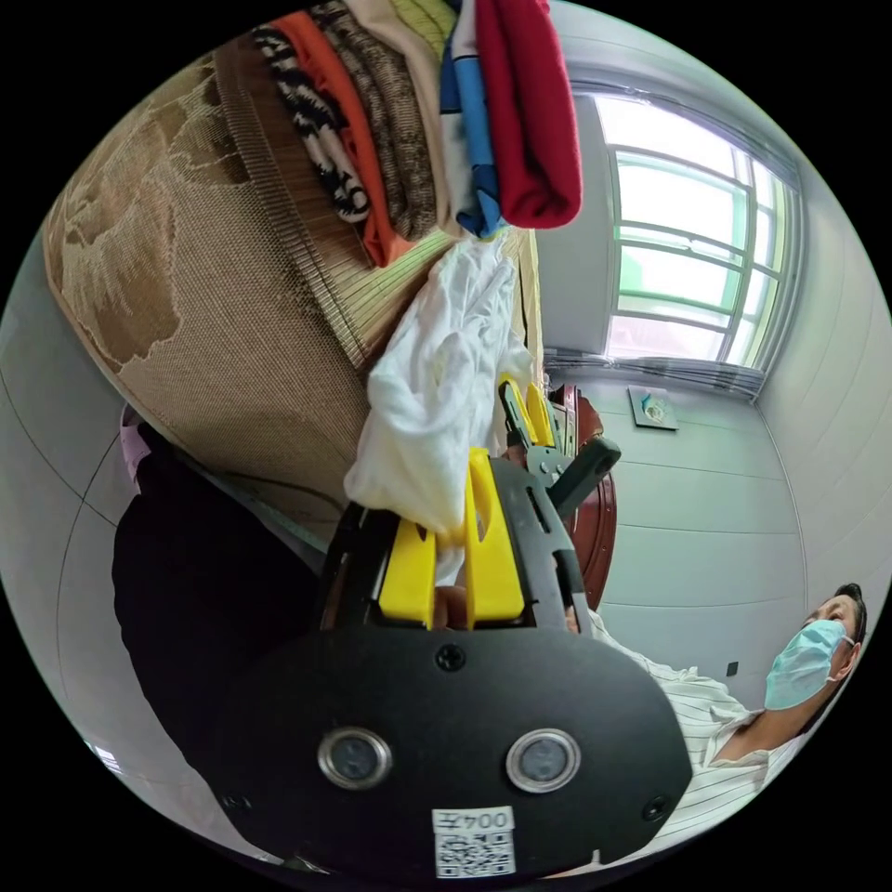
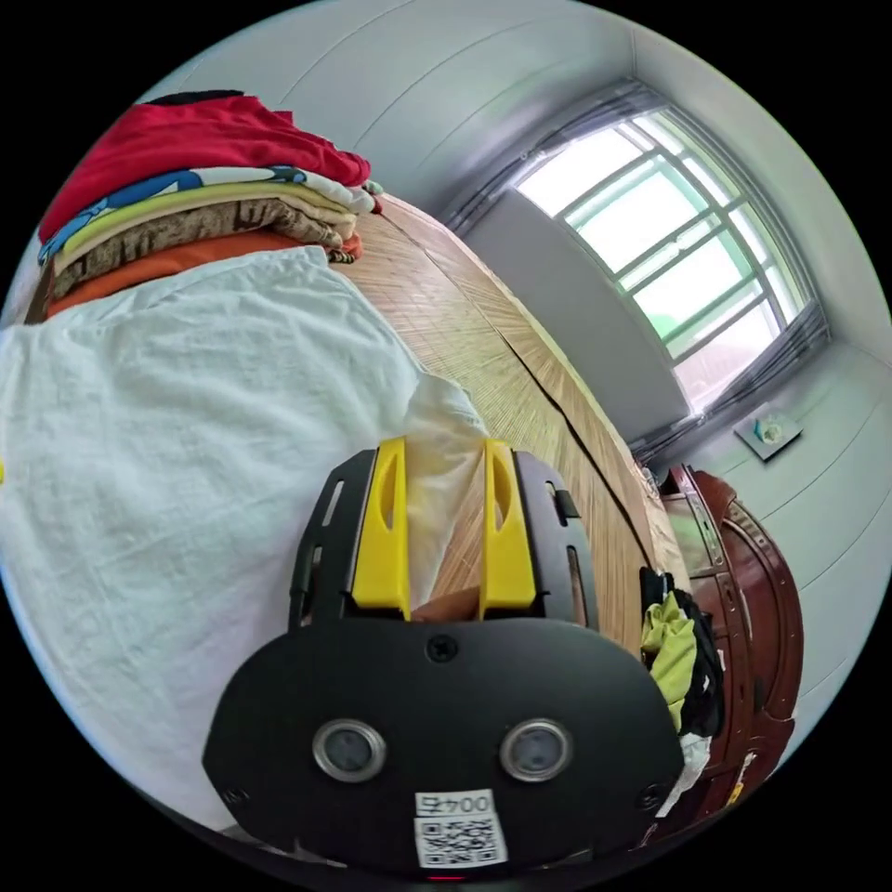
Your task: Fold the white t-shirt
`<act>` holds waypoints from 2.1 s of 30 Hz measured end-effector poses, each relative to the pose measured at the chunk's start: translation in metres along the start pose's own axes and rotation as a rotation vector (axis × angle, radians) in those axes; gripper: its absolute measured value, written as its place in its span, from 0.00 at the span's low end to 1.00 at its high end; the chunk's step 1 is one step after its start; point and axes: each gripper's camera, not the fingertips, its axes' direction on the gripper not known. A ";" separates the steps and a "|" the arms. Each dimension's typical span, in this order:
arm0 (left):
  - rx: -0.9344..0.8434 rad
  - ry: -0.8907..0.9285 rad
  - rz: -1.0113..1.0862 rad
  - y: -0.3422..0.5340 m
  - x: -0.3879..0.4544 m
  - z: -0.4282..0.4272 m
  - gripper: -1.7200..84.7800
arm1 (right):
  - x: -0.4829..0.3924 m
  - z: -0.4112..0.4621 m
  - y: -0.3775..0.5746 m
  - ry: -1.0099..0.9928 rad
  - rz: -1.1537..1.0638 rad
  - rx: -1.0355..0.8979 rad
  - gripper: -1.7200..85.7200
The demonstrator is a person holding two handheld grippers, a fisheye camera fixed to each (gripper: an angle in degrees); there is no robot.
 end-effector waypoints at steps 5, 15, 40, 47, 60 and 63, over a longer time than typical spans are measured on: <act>-0.002 0.008 -0.007 -0.006 -0.003 -0.001 0.09 | 0.047 0.015 0.006 -0.128 0.180 -0.077 0.19; -0.002 0.027 -0.020 -0.016 -0.007 -0.005 0.09 | 0.211 0.117 0.109 -1.100 0.691 -0.236 0.20; -0.002 0.076 -0.034 -0.039 -0.023 -0.023 0.09 | 0.306 0.193 0.172 -1.111 0.674 -0.089 0.16; -0.004 0.085 -0.036 -0.039 -0.030 -0.033 0.09 | 0.313 0.240 0.149 -1.234 0.646 -0.123 0.23; 0.003 0.096 -0.042 -0.028 -0.045 -0.051 0.09 | 0.286 0.282 0.134 -1.482 0.698 -0.238 0.07; 0.021 0.070 0.010 -0.021 -0.040 -0.056 0.10 | 0.284 0.254 0.119 -1.298 0.634 -0.204 0.06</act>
